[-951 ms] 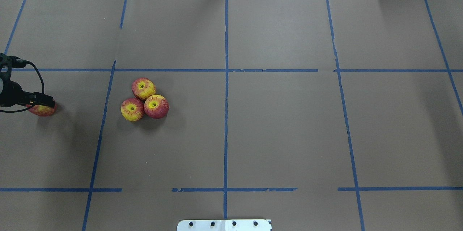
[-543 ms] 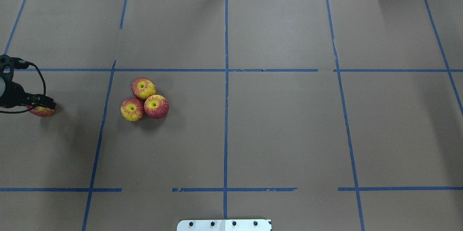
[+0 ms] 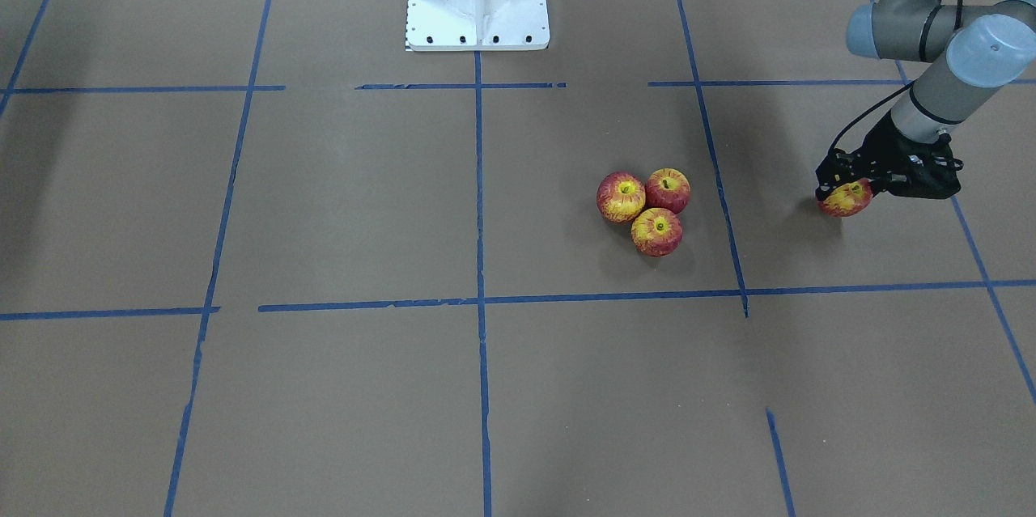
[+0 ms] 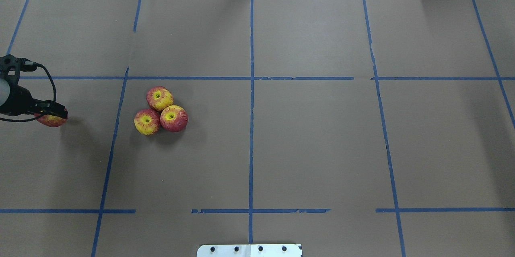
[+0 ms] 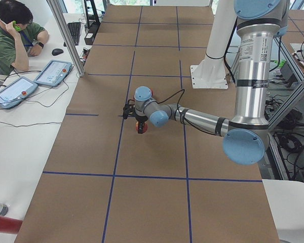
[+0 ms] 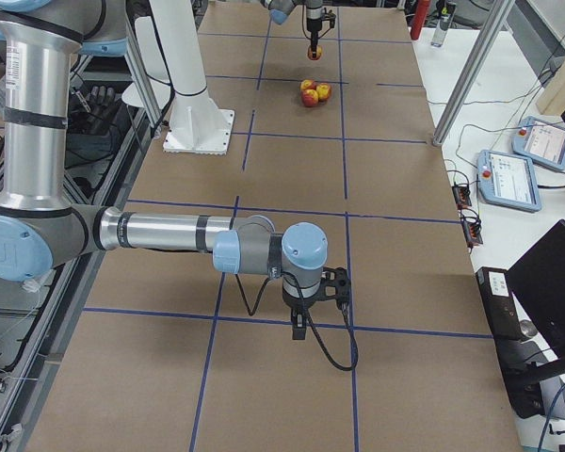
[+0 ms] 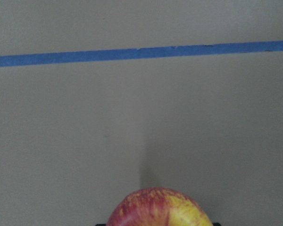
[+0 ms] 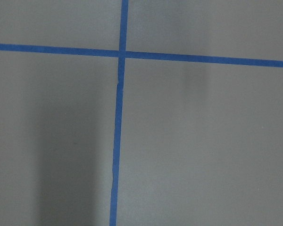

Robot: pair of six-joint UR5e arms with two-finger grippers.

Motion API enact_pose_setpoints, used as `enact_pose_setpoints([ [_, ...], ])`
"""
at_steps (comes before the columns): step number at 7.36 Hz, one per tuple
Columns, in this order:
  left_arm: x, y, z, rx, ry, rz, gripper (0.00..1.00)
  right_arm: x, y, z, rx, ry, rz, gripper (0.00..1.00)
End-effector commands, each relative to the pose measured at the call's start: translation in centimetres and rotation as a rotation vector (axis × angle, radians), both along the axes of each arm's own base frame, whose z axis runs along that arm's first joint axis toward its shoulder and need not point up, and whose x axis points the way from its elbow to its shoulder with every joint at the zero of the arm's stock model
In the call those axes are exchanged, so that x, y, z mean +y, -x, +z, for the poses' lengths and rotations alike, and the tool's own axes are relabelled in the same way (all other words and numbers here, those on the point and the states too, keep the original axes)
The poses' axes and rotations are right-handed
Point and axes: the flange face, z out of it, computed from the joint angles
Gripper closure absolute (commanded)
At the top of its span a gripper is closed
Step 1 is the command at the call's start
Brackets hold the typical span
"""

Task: Stack apples
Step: 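Lift the apple with the left gripper and carry it over the three-apple cluster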

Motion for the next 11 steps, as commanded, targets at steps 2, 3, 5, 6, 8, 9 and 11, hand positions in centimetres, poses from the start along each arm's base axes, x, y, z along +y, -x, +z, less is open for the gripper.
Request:
enact_pose_setpoints([
  [2,-4.4,-3.5,-13.2,0.033,0.118,-0.119,0.69,0.0,0.0,0.0,0.000,0.000,0.000,0.00],
  [3,-4.6,-4.6,-15.5,0.066,0.148,-0.154,0.69,0.0,0.0,0.0,0.000,0.000,0.000,0.00],
  [5,-3.2,-9.1,-17.5,0.088,0.205,-0.147,0.70,0.0,0.0,0.0,0.000,0.000,0.000,0.00],
  [6,-2.1,-10.8,-17.6,0.090,0.230,-0.136,0.70,0.0,0.0,0.0,0.000,0.000,0.000,0.00],
  [8,-1.0,-13.0,-17.8,0.076,0.242,-0.157,0.70,0.0,0.0,0.0,0.000,0.000,0.000,0.00],
  [9,-1.0,-13.2,-17.7,0.074,0.249,-0.167,0.70,0.0,0.0,0.0,0.000,0.000,0.000,0.00],
  [11,-0.9,-13.6,-17.6,0.073,0.271,-0.179,0.70,0.0,0.0,0.0,0.000,0.000,0.000,0.00],
])
